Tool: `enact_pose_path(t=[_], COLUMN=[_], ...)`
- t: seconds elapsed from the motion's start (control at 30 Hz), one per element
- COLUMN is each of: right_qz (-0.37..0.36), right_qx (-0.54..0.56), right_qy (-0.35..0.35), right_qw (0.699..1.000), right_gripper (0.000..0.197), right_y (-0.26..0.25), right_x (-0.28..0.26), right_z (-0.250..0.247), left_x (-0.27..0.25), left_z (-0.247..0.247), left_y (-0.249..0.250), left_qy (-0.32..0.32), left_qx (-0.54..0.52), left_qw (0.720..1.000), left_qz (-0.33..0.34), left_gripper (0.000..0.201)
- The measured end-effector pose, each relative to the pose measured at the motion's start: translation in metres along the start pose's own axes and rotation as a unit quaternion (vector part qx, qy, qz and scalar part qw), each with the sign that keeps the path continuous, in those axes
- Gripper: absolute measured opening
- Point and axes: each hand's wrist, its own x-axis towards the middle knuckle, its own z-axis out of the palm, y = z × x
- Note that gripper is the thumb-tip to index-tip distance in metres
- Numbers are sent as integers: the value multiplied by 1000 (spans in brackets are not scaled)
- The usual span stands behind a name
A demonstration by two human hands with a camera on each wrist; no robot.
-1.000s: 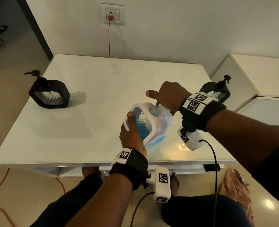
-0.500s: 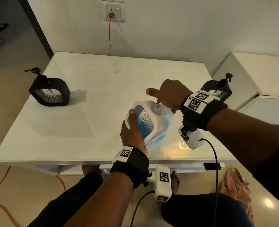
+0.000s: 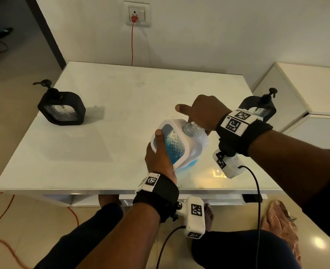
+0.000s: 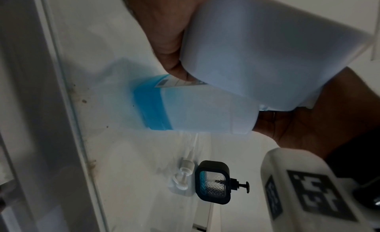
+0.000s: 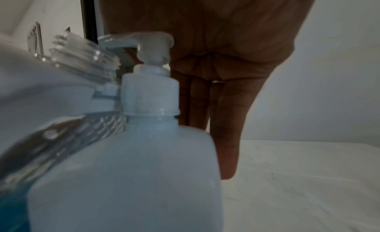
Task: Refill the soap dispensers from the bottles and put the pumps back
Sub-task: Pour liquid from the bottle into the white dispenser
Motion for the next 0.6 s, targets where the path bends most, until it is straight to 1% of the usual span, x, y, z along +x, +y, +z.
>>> enact_pose_path(t=[0.1, 0.2, 0.23, 0.33, 0.4, 0.47, 0.53, 0.6], right_qz=[-1, 2, 6, 29, 32, 29, 24, 12], right_qx=[-20, -15, 0, 73, 101, 118, 130, 134], right_qy=[19, 20, 15, -11, -22, -23, -19, -7], right_qw=[1000, 1000, 1000, 997, 994, 992, 991, 991], right_gripper=[64, 68, 72, 81, 86, 88, 93, 96], right_y=[1, 0, 0, -1, -4, -6, -4, -2], right_x=[0, -2, -3, -8, -12, -14, -14, -12], right_z=[2, 2, 2, -2, -6, -8, -9, -10], left_x=[1, 2, 1, -1, -4, -5, -7, -7], left_z=[1, 0, 0, -1, -3, -5, -6, -7], left_y=[0, -1, -2, -3, -1, 2, 6, 11], left_qy=[-1, -2, -6, -34, -50, -33, -10, -5], left_qx=[0, 4, -2, -51, -101, -140, -163, -182], left_qw=[1000, 1000, 1000, 998, 992, 987, 984, 982], left_qz=[8, 12, 9, -18, -53, -74, -68, -55], left_gripper=[28, 32, 37, 70, 78, 74, 64, 56])
